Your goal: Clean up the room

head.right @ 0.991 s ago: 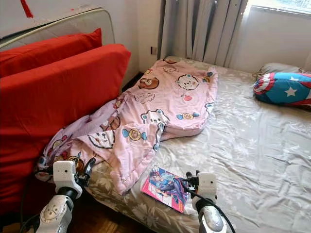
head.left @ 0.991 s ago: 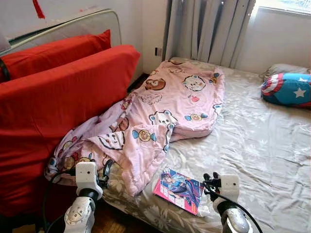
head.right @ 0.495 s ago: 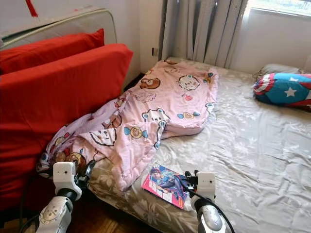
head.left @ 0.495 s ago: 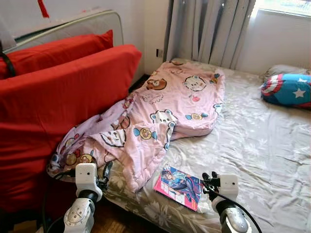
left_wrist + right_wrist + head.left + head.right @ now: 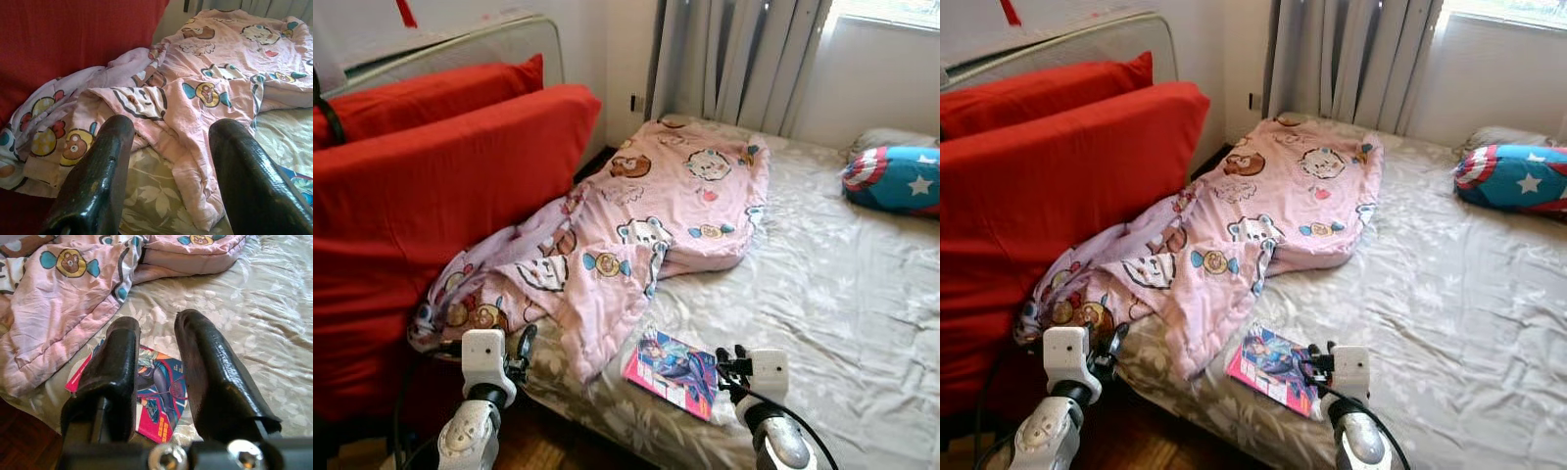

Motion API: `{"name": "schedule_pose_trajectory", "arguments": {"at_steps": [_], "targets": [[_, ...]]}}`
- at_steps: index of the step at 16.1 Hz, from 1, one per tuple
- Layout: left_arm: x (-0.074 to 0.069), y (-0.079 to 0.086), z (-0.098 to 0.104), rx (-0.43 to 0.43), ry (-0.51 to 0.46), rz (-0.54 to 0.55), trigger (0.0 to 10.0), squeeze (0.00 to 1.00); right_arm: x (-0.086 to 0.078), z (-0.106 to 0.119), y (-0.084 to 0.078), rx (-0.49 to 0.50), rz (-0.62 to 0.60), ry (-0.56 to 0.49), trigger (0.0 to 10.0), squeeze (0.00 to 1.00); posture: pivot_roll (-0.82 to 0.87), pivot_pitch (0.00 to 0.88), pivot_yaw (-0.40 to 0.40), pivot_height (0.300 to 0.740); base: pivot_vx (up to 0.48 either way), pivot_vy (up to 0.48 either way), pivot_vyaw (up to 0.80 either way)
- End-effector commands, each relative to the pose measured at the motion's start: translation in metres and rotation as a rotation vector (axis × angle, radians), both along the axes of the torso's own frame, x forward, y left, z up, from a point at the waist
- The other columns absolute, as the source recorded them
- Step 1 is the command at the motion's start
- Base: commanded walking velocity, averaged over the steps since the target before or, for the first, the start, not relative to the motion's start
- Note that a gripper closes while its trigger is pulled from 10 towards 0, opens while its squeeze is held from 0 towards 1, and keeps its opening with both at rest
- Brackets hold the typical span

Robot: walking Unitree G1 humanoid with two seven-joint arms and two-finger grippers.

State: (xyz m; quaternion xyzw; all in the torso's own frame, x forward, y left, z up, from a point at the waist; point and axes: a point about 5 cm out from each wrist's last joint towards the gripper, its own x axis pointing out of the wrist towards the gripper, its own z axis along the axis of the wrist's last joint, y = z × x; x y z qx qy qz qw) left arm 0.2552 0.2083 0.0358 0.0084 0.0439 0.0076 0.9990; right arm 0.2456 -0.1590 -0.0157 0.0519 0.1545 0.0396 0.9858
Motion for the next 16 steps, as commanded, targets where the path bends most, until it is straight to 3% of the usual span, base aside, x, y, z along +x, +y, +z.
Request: {"name": "schedule_pose_trajectory", "arguments": {"at_steps": [1,16], "targets": [[-0.0024,0.0006,-0.0025,-0.009,0.017,-0.004,10.0,0.00,0.0006,0.0012,-0.0015,-0.001,-0.007,-0.005,10.0,0.00,0.02,0.000,-0.053,0.666,0.000,0.000,0.00],[-0.0041,-0.0027,-0.0052,-0.012,0.037,-0.020,10.0,0.00,0.0003,-0.0010,0.0004,-0.013,0.013,0.013,10.0,0.00,0.02,0.004,-0.049,0.641,0.000,0.000,0.00]]}}
